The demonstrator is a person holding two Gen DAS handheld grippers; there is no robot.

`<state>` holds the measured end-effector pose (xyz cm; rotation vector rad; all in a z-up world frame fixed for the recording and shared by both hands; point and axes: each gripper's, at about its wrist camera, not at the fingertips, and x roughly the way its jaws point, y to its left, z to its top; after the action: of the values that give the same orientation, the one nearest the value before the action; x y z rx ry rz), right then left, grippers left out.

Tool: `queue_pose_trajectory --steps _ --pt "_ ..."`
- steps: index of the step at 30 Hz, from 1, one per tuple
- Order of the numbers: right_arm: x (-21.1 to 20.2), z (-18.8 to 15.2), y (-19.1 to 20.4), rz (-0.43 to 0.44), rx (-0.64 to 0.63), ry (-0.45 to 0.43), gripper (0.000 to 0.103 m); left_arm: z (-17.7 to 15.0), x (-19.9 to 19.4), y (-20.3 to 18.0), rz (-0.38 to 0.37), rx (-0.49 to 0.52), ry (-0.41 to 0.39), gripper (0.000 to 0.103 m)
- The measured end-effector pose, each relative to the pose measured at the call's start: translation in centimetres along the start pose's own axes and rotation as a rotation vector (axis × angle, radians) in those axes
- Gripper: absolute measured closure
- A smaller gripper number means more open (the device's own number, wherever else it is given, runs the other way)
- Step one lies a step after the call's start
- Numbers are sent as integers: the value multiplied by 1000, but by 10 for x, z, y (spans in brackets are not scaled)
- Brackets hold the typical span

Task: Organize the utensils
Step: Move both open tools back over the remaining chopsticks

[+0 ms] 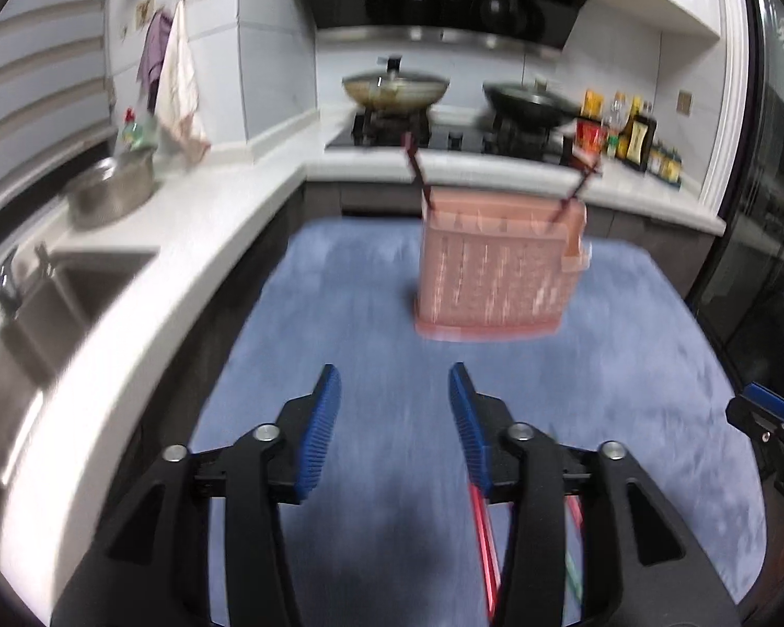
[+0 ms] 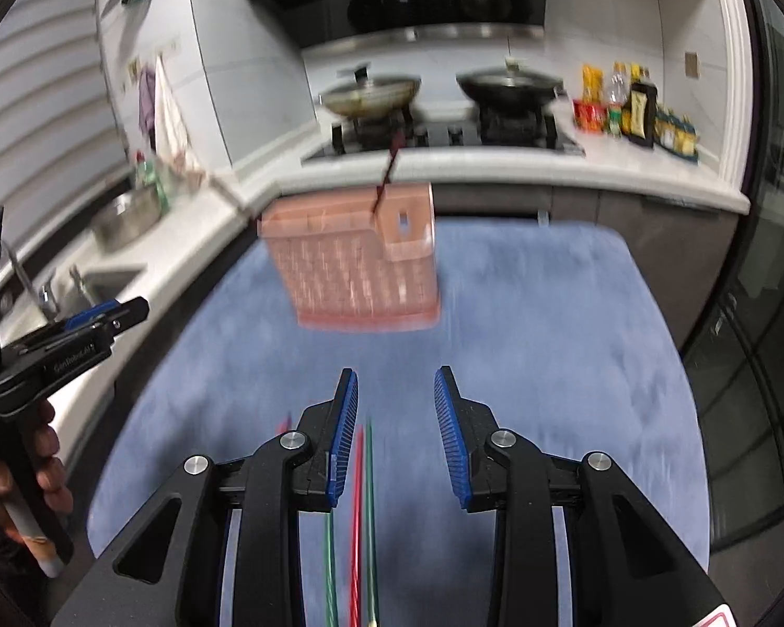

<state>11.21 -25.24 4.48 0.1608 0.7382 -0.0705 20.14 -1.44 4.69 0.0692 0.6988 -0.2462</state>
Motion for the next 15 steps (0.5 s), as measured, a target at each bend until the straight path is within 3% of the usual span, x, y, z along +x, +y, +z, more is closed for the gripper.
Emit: queue_pose_trajectory --steps 7,15 --pt "4 -86 7 -54 -20 122 72 -75 -1 -10 -7 23 116 53" --pt "7 -129 9 -63 -22 184 72 -135 -11 -18 -60 31 213 52"
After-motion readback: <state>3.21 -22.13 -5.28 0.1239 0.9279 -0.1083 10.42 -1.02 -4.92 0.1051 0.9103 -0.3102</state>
